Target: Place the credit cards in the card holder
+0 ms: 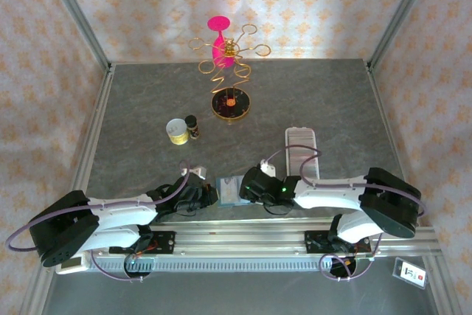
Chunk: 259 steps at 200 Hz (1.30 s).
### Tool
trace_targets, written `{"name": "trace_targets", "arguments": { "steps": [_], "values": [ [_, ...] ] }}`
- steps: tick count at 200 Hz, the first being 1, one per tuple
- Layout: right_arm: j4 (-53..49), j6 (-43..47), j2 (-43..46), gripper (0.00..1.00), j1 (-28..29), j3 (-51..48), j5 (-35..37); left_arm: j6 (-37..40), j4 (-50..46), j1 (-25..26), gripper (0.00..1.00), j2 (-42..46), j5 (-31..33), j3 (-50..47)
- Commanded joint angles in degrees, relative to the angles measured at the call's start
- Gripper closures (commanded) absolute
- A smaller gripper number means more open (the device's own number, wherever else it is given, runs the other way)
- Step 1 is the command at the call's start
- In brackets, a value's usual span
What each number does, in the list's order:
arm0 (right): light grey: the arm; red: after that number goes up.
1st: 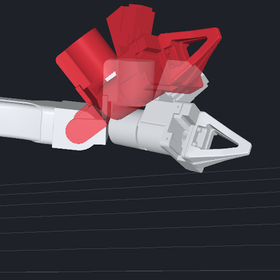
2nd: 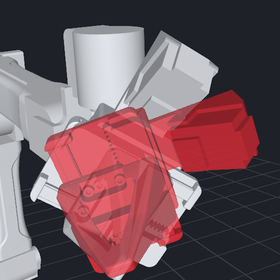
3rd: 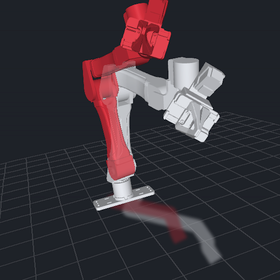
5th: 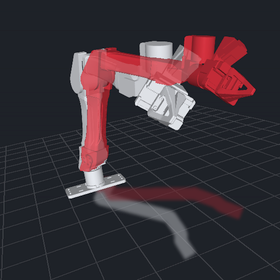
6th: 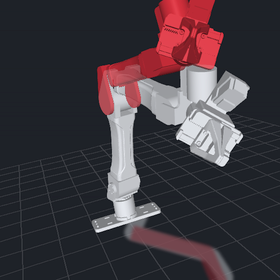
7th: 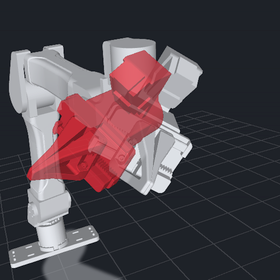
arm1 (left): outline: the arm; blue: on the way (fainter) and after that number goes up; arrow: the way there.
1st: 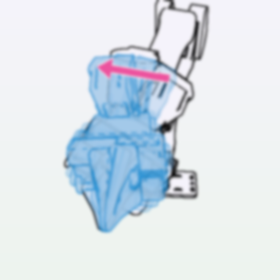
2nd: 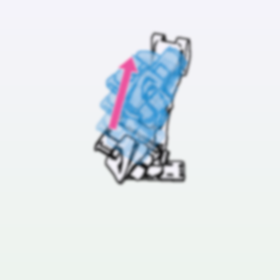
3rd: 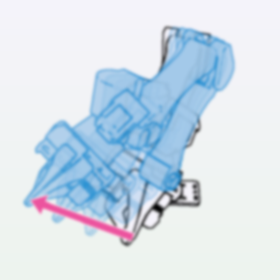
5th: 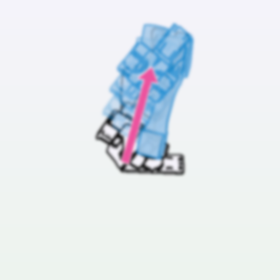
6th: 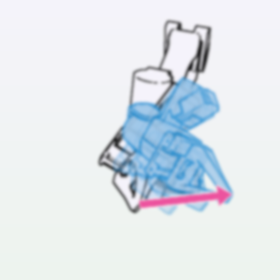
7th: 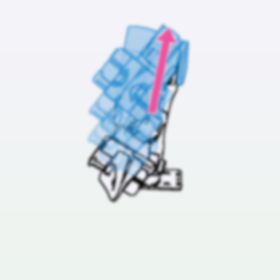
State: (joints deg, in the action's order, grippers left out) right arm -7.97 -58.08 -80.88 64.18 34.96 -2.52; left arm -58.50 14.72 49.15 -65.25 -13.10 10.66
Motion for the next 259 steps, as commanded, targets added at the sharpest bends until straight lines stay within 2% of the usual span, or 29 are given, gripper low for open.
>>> {"name": "trace_targets", "arguments": {
  "steps": [1, 34, 114, 155, 195, 259],
  "values": [
    [-0.63, 0.29, -3.02, 0.44, 0.66, 0.59, -1.13, -0.38, -1.85, 0.62, 0.90, -0.09, -0.92, -0.81],
    [3.34, 0.08, -4.15, 0.41, 0.72, 1.82, -3.11, -0.43, -1.98, 0.71, 0.90, 0.18, -0.87, -0.99],
    [13.66, -2.72, -4.77, 0.43, 0.77, 1.56, -5.82, -0.84, -1.47, 0.78, 0.91, 0.57, -1.09, -1.60],
    [14.98, -2.91, -3.14, 0.44, 0.71, 1.66, -4.51, -1.27, -0.53, 0.78, 0.91, 0.61, -1.09, -2.22],
    [17.92, -3.38, -5.28, 0.44, 0.79, 1.60, -7.28, -1.44, 0.04, 0.78, 0.91, 0.42, -1.29, -2.22],
    [20.19, -3.24, -4.64, 0.44, 1.20, 2.40, -7.27, -1.79, -0.75, 0.78, 0.91, 2.08, -0.39, -2.70]
  ]
}}
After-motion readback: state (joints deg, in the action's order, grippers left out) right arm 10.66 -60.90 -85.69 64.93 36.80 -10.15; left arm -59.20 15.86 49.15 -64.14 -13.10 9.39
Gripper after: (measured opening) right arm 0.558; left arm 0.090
